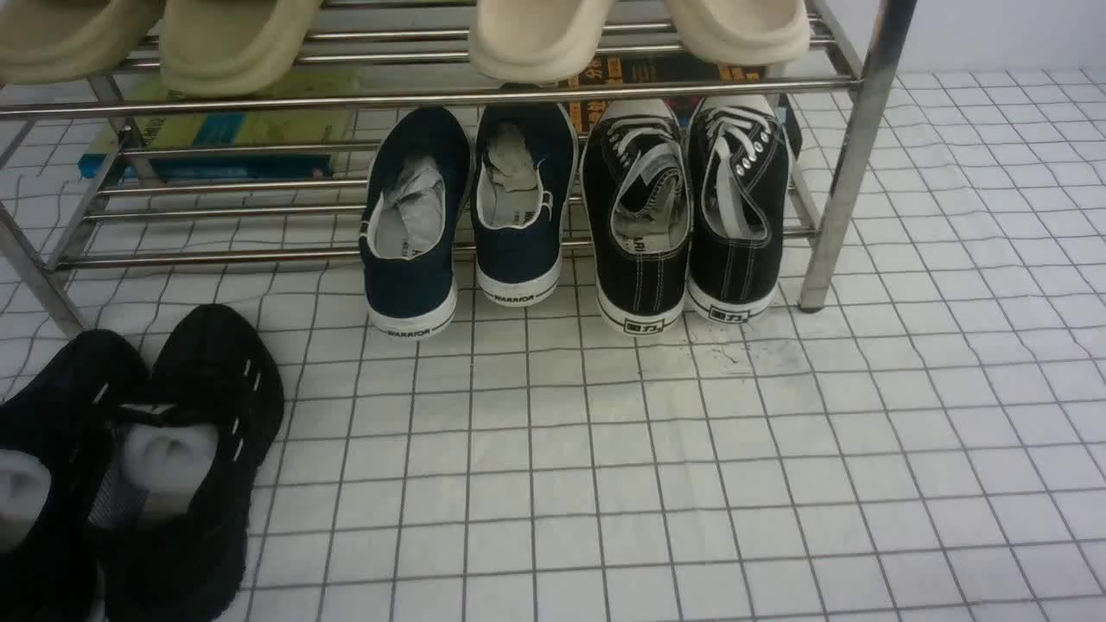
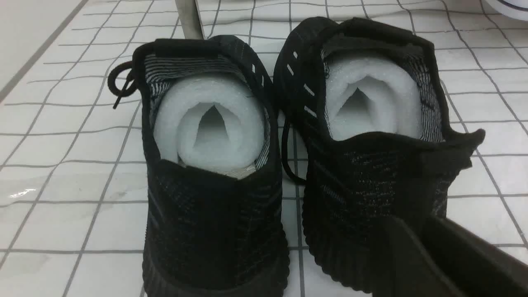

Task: Take the shoes off the shelf with your hand from the white checkered tablecloth.

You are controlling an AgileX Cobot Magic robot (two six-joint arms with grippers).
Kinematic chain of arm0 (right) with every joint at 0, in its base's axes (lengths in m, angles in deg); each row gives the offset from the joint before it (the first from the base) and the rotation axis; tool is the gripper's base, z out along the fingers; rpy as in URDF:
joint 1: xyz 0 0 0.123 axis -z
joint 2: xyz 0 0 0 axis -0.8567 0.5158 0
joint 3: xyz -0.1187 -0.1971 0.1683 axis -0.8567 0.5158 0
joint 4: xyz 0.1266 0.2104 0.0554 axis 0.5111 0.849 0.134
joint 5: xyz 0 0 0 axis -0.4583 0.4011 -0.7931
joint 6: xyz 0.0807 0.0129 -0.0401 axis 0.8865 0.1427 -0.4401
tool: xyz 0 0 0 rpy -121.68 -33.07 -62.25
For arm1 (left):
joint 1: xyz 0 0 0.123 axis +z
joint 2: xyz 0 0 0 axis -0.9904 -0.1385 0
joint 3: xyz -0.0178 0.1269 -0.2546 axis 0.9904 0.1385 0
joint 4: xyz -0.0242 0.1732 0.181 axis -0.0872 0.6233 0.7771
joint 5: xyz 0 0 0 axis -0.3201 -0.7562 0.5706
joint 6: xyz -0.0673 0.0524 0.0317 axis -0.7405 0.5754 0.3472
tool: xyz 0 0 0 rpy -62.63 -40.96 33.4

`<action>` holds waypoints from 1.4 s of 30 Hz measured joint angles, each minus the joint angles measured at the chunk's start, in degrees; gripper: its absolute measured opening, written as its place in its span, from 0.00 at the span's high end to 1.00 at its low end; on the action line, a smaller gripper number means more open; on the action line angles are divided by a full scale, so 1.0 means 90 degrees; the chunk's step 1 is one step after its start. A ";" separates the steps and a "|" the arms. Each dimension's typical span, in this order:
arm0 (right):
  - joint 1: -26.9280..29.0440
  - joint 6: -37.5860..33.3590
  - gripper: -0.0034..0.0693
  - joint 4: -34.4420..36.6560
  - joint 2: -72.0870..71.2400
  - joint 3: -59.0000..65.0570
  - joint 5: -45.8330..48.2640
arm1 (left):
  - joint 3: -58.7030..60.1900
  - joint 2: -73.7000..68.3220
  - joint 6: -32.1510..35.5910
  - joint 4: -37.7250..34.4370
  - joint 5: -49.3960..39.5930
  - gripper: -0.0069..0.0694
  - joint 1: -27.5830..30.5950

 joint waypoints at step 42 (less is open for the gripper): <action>0.0000 0.1649 0.62 0.4479 0.0000 0.0061 -0.0674 | 0.0000 0.0000 0.0000 0.0000 0.0000 0.70 0.0000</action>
